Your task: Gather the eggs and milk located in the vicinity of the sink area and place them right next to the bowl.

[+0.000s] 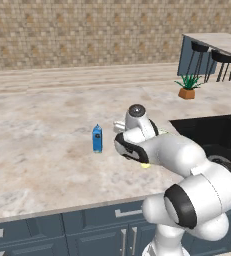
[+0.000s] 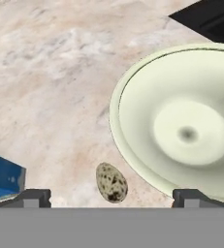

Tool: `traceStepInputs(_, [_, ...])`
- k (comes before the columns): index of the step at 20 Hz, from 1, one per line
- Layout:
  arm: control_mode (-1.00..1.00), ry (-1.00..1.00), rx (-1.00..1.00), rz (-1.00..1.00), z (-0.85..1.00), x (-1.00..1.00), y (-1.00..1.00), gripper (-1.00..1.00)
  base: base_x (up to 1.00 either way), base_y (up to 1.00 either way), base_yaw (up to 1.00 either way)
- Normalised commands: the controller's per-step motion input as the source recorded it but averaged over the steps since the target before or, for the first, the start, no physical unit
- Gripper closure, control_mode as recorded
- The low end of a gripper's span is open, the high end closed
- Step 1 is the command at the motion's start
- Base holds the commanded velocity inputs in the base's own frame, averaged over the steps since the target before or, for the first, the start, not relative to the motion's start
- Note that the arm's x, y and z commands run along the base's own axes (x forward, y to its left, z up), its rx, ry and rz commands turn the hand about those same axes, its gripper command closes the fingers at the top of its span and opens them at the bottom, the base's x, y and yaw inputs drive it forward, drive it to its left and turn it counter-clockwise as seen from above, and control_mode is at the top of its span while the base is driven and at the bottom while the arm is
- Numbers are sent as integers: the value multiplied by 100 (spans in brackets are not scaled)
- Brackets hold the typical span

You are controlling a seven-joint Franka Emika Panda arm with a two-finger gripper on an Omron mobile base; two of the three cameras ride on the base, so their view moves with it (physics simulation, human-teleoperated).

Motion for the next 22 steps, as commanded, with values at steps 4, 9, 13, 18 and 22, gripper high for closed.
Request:
traceStepInputs(4, [-100, 6, 0, 3, 49, 11, 18, -100, 0, 0, 0])
traceStepInputs(9, [-100, 2, -3, 12, 9, 28, 20, -100, 0, 0, 0])
traceStepInputs(13, [-100, 0, 7, 15, -2, 11, 0, -100, 0, 0, 0])
traceStepInputs(18, [-100, 10, 7, 10, 0, 15, 7, -100, 0, 0, 0])
traceStepInputs(22, [-100, 8, 9, 4, 0, 9, 24, -100, 0, 0, 0])
